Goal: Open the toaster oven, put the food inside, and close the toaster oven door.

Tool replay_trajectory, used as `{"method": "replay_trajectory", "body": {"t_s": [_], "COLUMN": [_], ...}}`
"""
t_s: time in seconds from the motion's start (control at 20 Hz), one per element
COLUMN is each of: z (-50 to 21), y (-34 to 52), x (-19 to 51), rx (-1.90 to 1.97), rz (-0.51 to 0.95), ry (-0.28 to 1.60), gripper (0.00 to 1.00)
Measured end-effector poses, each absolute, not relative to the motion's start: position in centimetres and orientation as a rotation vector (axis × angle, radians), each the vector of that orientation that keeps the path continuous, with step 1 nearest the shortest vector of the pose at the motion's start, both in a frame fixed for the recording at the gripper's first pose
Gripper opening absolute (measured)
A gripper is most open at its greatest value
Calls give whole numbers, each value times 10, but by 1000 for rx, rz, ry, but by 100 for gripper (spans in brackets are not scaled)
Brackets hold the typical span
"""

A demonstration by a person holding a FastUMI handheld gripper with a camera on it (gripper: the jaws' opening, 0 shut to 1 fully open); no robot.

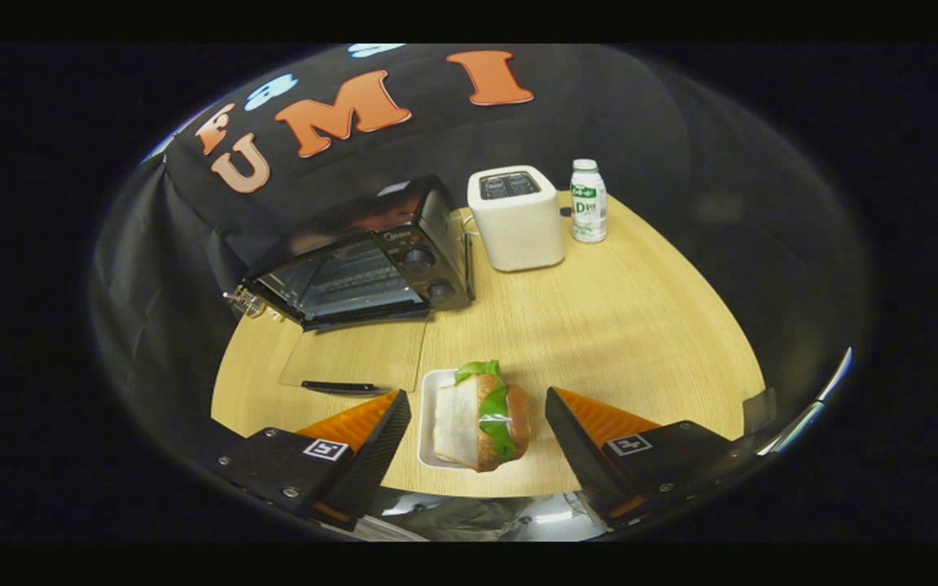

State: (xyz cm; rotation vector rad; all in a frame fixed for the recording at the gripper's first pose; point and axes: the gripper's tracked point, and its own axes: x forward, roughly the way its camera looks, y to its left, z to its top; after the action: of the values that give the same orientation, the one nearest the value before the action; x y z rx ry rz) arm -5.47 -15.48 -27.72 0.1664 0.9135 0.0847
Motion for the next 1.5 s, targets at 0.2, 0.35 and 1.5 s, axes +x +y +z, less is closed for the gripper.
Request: {"method": "replay_trajectory", "body": {"t_s": [0.2, 0.35, 1.5], "z": [-315, -335, -255], "y": [-160, -164, -11], "x": [-56, -55, 48], "rx": [217, 224, 931], "rz": [110, 121, 45], "ry": [1046, 1100, 595], "gripper": [98, 82, 31]}}
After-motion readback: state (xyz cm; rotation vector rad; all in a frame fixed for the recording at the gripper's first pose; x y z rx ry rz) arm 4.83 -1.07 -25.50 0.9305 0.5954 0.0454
